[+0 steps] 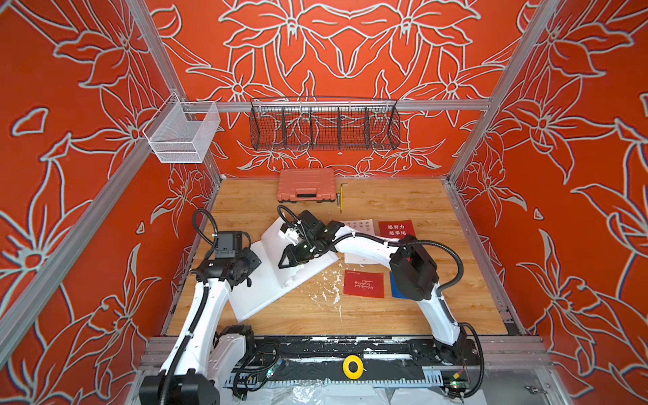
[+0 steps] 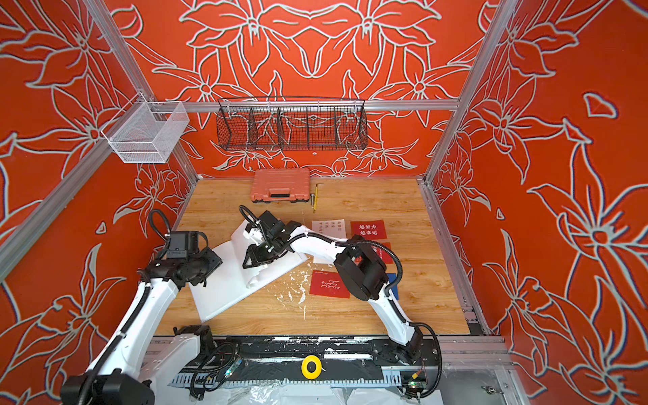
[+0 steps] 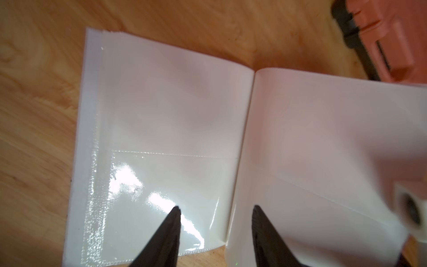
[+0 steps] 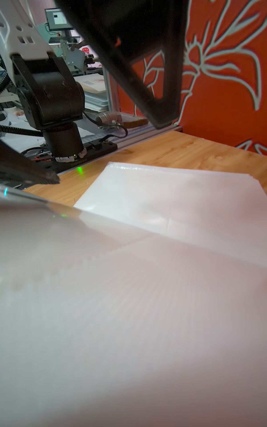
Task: Place the photos into the photo albums
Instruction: Turn the page of the photo album at the center of the board.
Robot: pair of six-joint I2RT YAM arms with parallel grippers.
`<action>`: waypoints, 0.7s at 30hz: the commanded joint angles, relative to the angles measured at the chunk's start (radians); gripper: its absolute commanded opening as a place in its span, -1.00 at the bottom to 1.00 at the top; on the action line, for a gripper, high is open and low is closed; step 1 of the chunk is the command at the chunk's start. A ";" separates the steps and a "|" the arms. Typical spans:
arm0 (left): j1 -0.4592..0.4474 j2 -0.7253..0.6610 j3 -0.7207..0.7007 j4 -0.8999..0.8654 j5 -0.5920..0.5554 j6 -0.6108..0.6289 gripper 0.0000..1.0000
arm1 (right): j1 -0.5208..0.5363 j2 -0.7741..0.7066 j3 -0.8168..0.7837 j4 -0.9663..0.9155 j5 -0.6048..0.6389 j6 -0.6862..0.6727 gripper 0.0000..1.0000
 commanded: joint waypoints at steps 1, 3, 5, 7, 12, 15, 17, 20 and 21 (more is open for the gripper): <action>0.004 -0.039 0.089 -0.106 -0.076 0.024 -0.02 | 0.048 0.025 0.054 -0.005 -0.034 0.019 -0.20; 0.005 -0.045 0.140 -0.140 -0.093 0.035 -0.01 | 0.071 0.047 0.082 -0.013 -0.039 0.022 -0.15; 0.005 -0.055 0.177 -0.164 -0.109 0.041 -0.02 | 0.095 0.068 0.112 -0.026 -0.046 0.020 -0.08; 0.005 -0.067 0.196 -0.174 -0.122 0.044 -0.02 | 0.116 0.084 0.137 -0.037 -0.057 0.016 0.00; 0.016 -0.082 0.201 -0.185 -0.128 0.044 -0.01 | 0.147 0.100 0.150 -0.051 -0.091 0.007 0.17; 0.026 -0.080 0.182 -0.179 -0.127 0.043 -0.01 | 0.148 0.063 0.106 -0.047 -0.092 -0.008 0.27; 0.032 -0.071 0.161 -0.175 -0.130 0.043 -0.01 | 0.141 0.022 0.058 -0.025 -0.098 -0.014 0.36; 0.042 -0.039 0.119 -0.164 -0.128 0.039 0.01 | 0.126 -0.034 -0.013 0.022 -0.124 -0.003 0.45; 0.042 -0.023 0.102 -0.154 -0.123 0.039 0.02 | 0.118 -0.050 -0.035 0.032 -0.122 0.000 0.46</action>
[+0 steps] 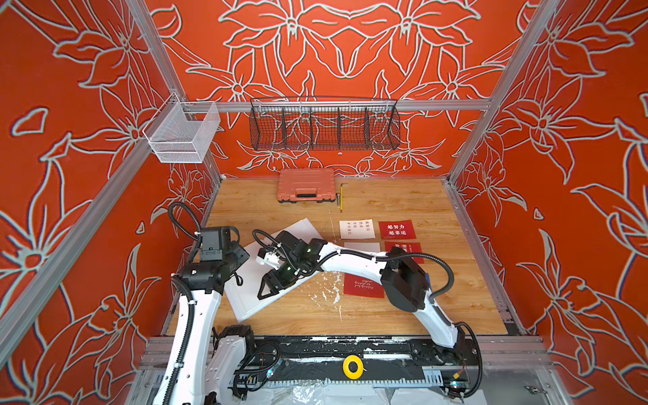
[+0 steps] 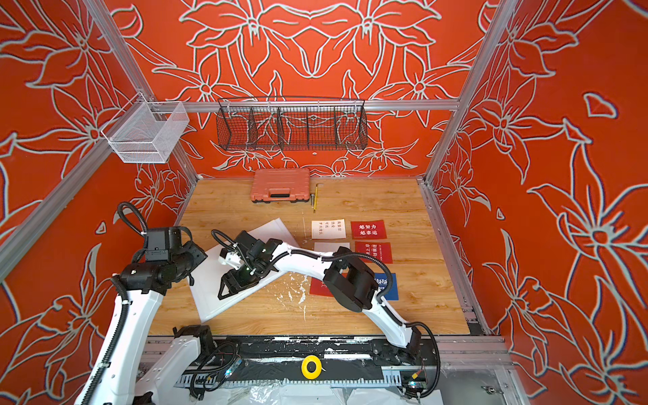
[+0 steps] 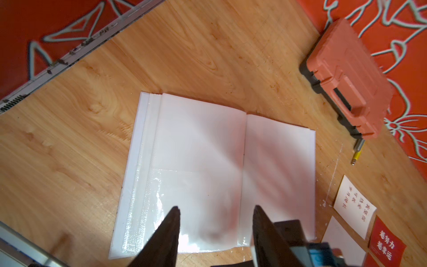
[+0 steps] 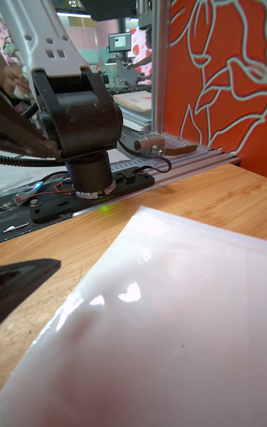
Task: Place the photos into the photo albums
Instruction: Turn the page of the photo album at the center of the board.
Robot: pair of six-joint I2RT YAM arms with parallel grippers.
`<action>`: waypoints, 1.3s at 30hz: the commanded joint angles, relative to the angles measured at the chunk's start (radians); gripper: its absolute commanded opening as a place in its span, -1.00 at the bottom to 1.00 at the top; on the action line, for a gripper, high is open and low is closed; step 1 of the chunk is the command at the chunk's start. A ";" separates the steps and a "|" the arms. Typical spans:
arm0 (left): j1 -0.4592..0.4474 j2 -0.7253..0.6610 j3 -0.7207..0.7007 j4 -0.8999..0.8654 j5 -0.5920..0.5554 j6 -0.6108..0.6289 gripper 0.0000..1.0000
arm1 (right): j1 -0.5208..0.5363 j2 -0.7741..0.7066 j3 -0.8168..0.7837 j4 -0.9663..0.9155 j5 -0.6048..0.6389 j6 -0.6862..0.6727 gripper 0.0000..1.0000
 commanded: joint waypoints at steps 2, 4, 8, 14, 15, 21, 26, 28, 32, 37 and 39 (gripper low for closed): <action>0.015 0.074 -0.079 0.004 0.010 -0.009 0.04 | -0.047 -0.115 -0.088 0.046 -0.007 0.004 0.47; 0.017 0.105 -0.128 0.033 0.039 -0.021 0.05 | -0.077 -0.136 -0.108 0.013 0.047 -0.018 0.48; 0.017 0.124 -0.207 0.065 0.034 -0.089 0.06 | -0.131 -0.172 -0.145 -0.019 0.109 -0.052 0.48; 0.021 0.257 -0.214 0.031 -0.100 -0.178 0.12 | -0.204 -0.178 -0.148 -0.085 0.246 -0.118 0.49; 0.026 0.269 -0.219 0.038 -0.112 -0.192 0.13 | -0.220 -0.174 -0.147 -0.092 0.260 -0.124 0.49; 0.102 0.299 -0.253 0.087 -0.081 -0.232 0.16 | -0.278 -0.155 -0.122 -0.134 0.338 -0.166 0.50; 0.136 0.286 -0.296 0.142 -0.055 -0.245 0.20 | -0.287 -0.136 -0.093 -0.159 0.367 -0.187 0.50; 0.151 0.282 -0.322 0.172 -0.030 -0.249 0.22 | -0.295 -0.118 -0.081 -0.171 0.386 -0.194 0.50; 0.155 0.266 -0.360 0.213 -0.030 -0.265 0.25 | -0.311 -0.080 -0.065 -0.166 0.408 -0.192 0.50; 0.173 0.312 -0.363 0.252 -0.021 -0.244 0.26 | -0.311 -0.010 -0.001 -0.211 0.475 -0.206 0.49; 0.178 0.351 -0.350 0.267 -0.007 -0.236 0.27 | -0.311 0.007 0.009 -0.228 0.497 -0.207 0.49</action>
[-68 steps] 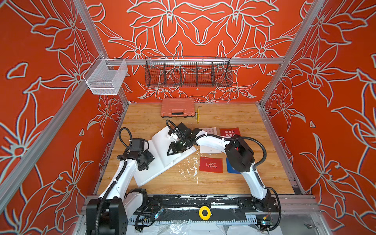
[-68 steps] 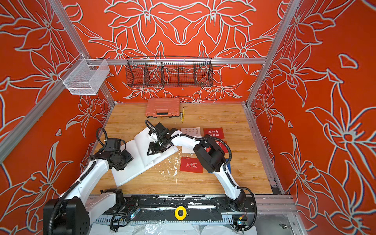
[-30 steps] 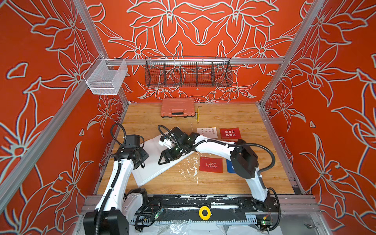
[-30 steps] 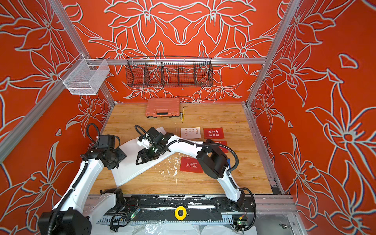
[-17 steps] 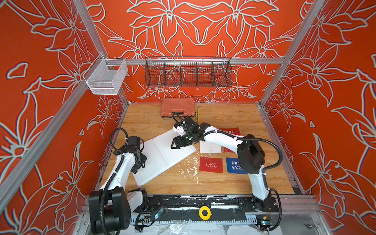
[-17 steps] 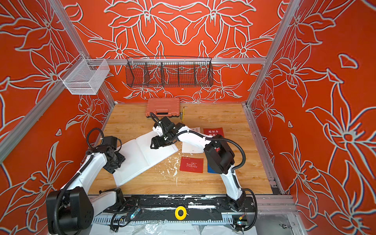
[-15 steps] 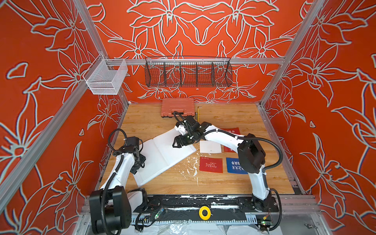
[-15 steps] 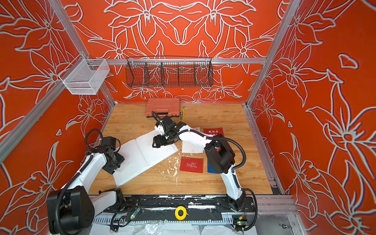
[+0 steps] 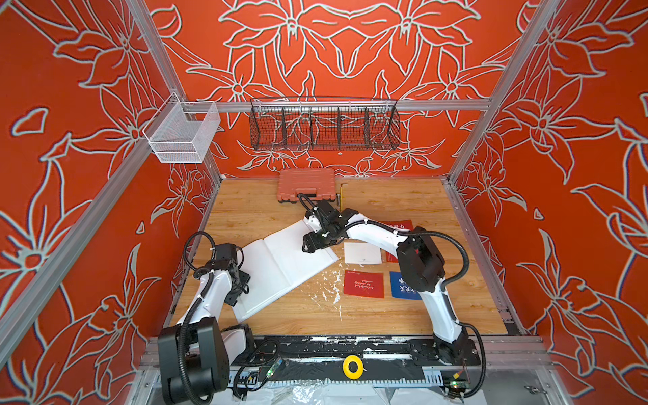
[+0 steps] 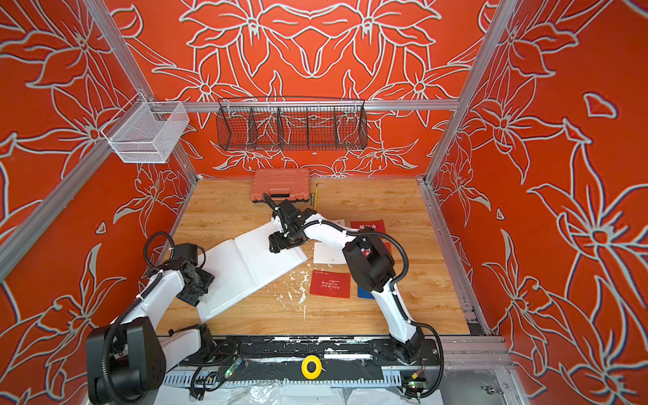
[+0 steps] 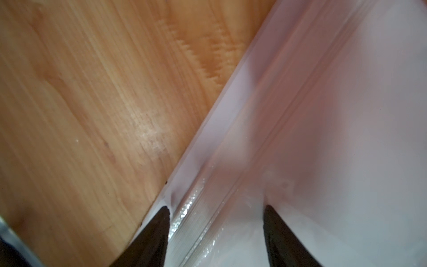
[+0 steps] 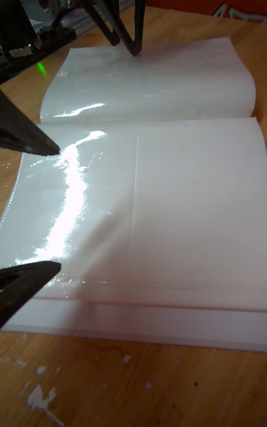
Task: Place the photos into the photo albums
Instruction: Turn the page of the photo album at the center of the board, then adjust the photo album at the center of the board.
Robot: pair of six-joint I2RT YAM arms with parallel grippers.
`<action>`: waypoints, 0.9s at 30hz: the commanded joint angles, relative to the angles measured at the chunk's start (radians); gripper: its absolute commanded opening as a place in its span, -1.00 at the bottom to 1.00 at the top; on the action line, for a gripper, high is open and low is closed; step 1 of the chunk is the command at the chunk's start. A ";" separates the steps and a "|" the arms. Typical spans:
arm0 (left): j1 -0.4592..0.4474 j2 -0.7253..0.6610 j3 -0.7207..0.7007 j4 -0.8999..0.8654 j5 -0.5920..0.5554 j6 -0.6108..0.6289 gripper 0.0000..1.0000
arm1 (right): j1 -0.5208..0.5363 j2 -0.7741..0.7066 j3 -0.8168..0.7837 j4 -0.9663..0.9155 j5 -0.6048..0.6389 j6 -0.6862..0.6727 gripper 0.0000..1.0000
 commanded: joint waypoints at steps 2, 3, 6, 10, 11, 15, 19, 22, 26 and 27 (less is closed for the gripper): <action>0.014 0.086 0.026 0.049 0.026 0.005 0.27 | -0.004 0.039 0.030 -0.062 0.083 -0.018 0.49; 0.014 0.109 0.034 0.060 0.033 0.007 0.28 | -0.004 0.041 0.026 -0.068 0.103 -0.016 0.49; 0.016 0.173 0.061 0.083 0.047 0.010 0.28 | -0.003 0.025 -0.003 -0.051 0.150 -0.013 0.48; 0.020 0.245 0.105 0.101 0.057 0.016 0.28 | -0.005 0.027 0.023 -0.060 0.196 -0.026 0.50; 0.020 0.258 0.116 0.105 0.059 0.019 0.28 | -0.005 0.037 0.044 -0.074 0.205 -0.029 0.49; 0.031 0.322 0.164 0.115 0.074 0.026 0.28 | -0.005 0.110 0.150 -0.148 0.253 -0.036 0.49; 0.037 0.366 0.210 0.082 0.110 0.053 0.27 | -0.010 0.165 0.201 -0.179 0.280 -0.039 0.49; 0.040 0.348 0.209 0.050 0.117 0.069 0.27 | -0.021 0.184 0.195 -0.177 0.225 -0.030 0.49; 0.041 0.242 0.154 0.035 0.113 0.076 0.29 | -0.030 0.163 0.121 -0.127 0.186 -0.016 0.51; 0.040 0.198 0.136 0.031 0.107 0.081 0.31 | -0.029 0.156 0.105 -0.121 0.183 -0.016 0.52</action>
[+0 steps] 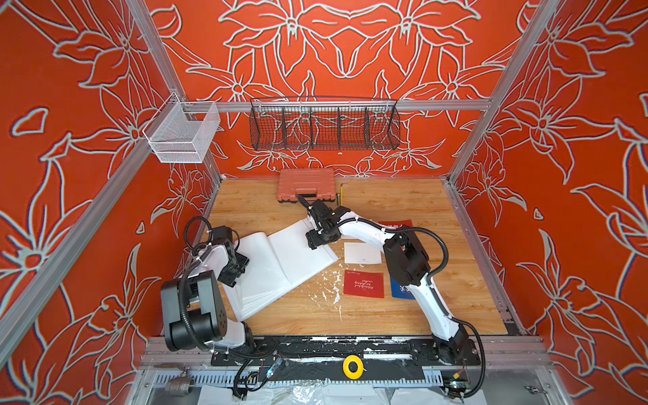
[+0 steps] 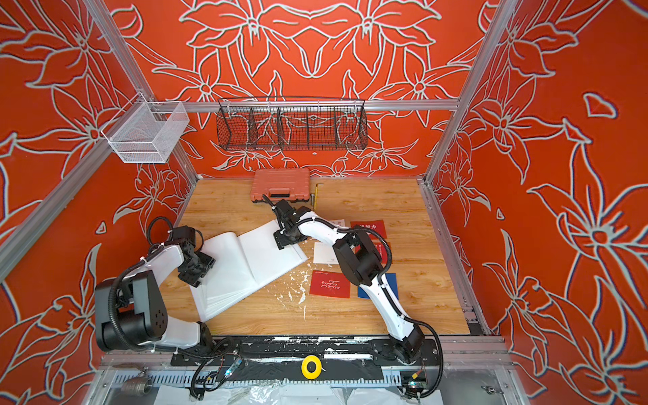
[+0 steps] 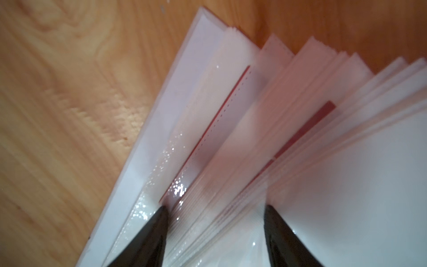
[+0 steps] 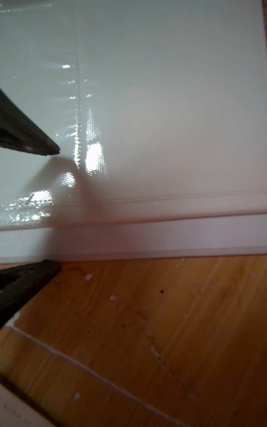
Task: Place the photos into the photo albums
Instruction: Adjust the photo album at the center of the board.
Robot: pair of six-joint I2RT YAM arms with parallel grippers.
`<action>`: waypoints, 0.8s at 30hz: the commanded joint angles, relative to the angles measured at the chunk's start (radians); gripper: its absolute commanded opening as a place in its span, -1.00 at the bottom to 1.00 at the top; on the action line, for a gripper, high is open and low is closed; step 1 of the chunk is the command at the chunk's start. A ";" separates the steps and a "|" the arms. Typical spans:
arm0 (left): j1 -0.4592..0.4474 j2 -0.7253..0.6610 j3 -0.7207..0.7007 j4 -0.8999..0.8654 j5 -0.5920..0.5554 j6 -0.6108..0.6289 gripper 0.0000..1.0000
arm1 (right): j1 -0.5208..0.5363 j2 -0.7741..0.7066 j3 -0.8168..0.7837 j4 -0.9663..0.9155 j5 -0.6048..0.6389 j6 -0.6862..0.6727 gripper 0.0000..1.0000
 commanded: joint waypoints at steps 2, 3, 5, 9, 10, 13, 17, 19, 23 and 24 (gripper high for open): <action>0.002 -0.143 -0.068 -0.050 -0.012 0.022 0.36 | -0.011 -0.002 -0.086 -0.016 -0.039 0.012 0.53; 0.002 -0.192 -0.074 -0.066 -0.024 0.030 0.37 | -0.014 -0.004 -0.097 -0.007 -0.061 0.016 0.53; 0.003 -0.277 -0.072 -0.102 -0.047 0.039 0.39 | -0.020 -0.007 -0.113 -0.005 -0.104 0.022 0.53; 0.003 -0.398 -0.109 -0.078 -0.093 0.027 0.45 | -0.018 -0.054 -0.203 0.057 -0.191 0.051 0.51; 0.004 -0.398 -0.116 -0.069 -0.098 0.024 0.45 | -0.017 -0.066 -0.225 0.069 -0.208 0.059 0.50; 0.005 -0.302 -0.100 -0.061 -0.100 0.032 0.47 | -0.009 -0.095 -0.271 0.084 -0.213 0.068 0.49; 0.004 -0.123 -0.051 -0.040 -0.088 0.052 0.46 | 0.004 -0.134 -0.328 0.098 -0.208 0.077 0.49; 0.005 -0.059 -0.024 -0.038 -0.089 0.061 0.46 | 0.017 -0.149 -0.355 0.106 -0.208 0.080 0.48; 0.008 0.012 0.020 -0.050 -0.070 0.060 0.46 | 0.046 -0.185 -0.407 0.103 -0.177 0.088 0.47; 0.007 0.024 0.023 -0.042 -0.073 0.059 0.46 | 0.049 -0.199 -0.429 0.111 -0.176 0.095 0.47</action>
